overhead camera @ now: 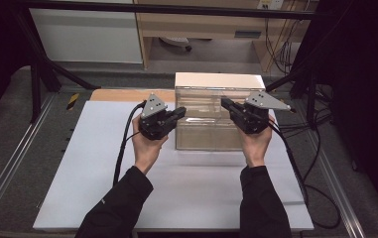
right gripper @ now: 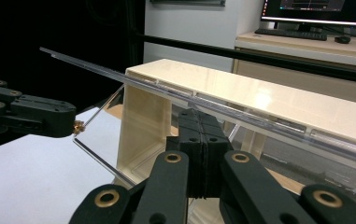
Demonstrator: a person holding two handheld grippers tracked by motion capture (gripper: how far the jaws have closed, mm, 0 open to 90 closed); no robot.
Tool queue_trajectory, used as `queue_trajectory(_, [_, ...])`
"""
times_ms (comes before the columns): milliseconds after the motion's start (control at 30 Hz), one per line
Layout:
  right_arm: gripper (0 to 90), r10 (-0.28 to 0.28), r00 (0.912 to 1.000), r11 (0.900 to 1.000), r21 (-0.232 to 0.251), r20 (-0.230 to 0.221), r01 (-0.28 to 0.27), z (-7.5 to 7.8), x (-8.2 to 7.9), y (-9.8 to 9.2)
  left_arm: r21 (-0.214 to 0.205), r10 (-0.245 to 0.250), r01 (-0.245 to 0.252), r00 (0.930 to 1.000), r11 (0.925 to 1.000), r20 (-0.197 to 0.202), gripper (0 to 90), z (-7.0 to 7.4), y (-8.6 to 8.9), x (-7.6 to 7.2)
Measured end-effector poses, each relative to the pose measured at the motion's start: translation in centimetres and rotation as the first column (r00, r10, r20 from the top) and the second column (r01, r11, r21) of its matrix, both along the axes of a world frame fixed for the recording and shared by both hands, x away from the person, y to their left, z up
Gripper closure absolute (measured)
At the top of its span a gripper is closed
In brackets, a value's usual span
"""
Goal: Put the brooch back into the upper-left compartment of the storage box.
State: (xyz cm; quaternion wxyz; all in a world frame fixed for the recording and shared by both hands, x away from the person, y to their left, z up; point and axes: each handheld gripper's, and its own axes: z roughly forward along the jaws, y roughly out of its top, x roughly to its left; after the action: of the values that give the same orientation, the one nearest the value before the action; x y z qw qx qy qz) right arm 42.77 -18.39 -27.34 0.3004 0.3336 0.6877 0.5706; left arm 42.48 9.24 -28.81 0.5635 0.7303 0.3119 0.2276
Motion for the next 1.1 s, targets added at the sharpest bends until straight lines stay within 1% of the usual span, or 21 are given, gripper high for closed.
queue_trajectory(200, [90.0, 0.001, 1.0000, 1.0000, 0.002, -0.002, -0.001, 0.1, 0.0, 0.0, 0.014, 0.013, -0.013, 0.9999, 0.9998, 0.004, 88.3, 0.1, -0.6, 0.8])
queue_trajectory(633, [90.0, 0.002, 1.0000, 1.0000, 0.004, -0.001, -0.002, 0.1, 0.0, 0.0, 0.033, 0.031, -0.030, 0.9992, 0.9990, -0.026, 88.1, -0.6, -1.2, 2.4])
queue_trajectory(833, [90.0, 0.004, 1.0000, 1.0000, 0.007, -0.004, -0.004, 0.2, 0.1, 0.0, 0.038, 0.026, -0.024, 0.9989, 0.9990, -0.038, 88.0, -1.0, -1.4, 2.8])
queue_trajectory(967, [90.0, 0.004, 1.0000, 1.0000, 0.005, -0.002, -0.004, 0.1, 0.1, 0.0, 0.053, 0.028, -0.026, 0.9986, 0.9983, -0.044, 87.8, -1.2, -1.6, 2.9])
queue_trajectory(1033, [90.0, 0.004, 1.0000, 1.0000, 0.005, -0.002, -0.004, 0.1, 0.1, 0.0, 0.045, 0.027, -0.025, 0.9982, 0.9987, -0.053, 87.7, -1.3, -1.7, 3.0])
queue_trajectory(1100, [90.0, 0.004, 1.0000, 1.0000, 0.005, -0.002, -0.004, 0.1, 0.1, 0.0, 0.056, 0.026, -0.023, 0.9983, 0.9982, -0.052, 87.7, -1.4, -1.7, 3.1])
